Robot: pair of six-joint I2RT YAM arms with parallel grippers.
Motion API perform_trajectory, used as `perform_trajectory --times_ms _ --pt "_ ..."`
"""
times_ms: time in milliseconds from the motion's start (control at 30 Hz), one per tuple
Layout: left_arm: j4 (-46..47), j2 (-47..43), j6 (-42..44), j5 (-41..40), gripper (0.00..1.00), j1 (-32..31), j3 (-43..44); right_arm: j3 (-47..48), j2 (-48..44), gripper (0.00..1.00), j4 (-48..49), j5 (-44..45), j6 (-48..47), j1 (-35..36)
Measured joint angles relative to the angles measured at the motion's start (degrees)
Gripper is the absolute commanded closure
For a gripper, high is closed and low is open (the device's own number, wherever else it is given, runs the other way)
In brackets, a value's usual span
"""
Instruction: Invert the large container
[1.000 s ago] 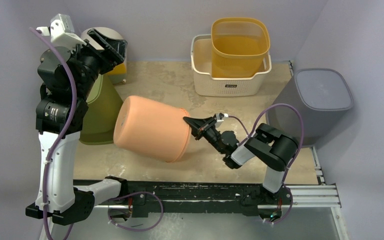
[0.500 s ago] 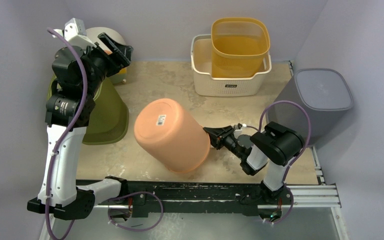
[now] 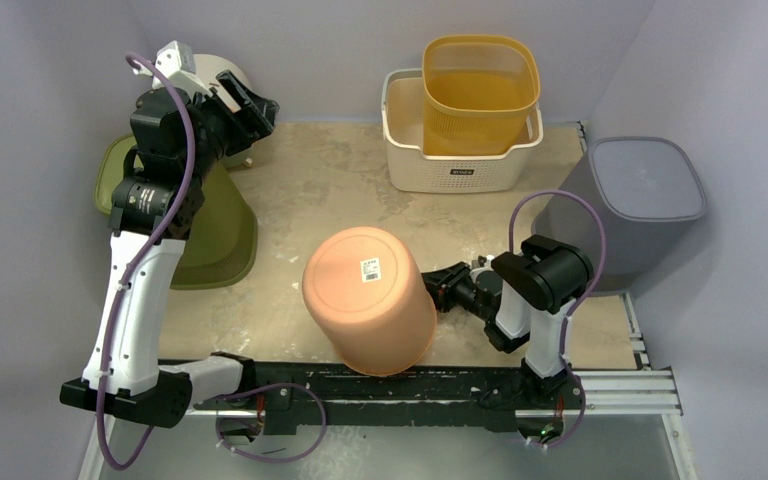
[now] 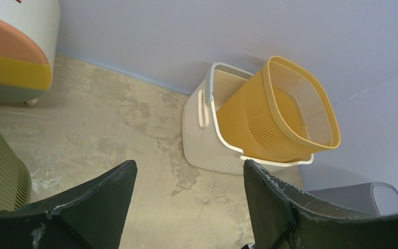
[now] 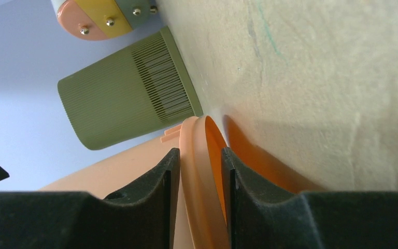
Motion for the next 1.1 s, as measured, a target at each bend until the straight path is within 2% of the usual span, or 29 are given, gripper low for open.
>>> perform_trajectory --times_ms 200,333,533,800,900,1100 --pt "0.26 0.09 0.00 0.17 0.27 0.00 0.00 5.07 -0.70 0.54 -1.49 -2.08 -1.84 -0.61" --pt "0.26 0.37 0.00 0.20 0.27 0.00 0.00 14.58 -6.27 0.46 -6.75 -4.48 -7.93 -1.05" --pt "0.28 0.85 0.00 0.22 0.26 0.00 0.00 29.40 -10.54 0.43 -22.38 -5.75 -18.71 -2.34" --pt "0.24 1.70 0.00 0.52 0.26 0.00 0.20 39.76 -10.05 0.20 -44.70 -5.35 -30.99 -3.80" --pt "0.13 2.38 0.00 1.14 0.26 0.00 0.63 44.70 -10.47 0.04 -54.27 -3.74 -36.72 -3.80" --pt "-0.66 3.21 0.00 2.25 0.26 0.00 1.03 56.59 -15.61 0.00 -75.34 2.01 -49.81 -3.80"
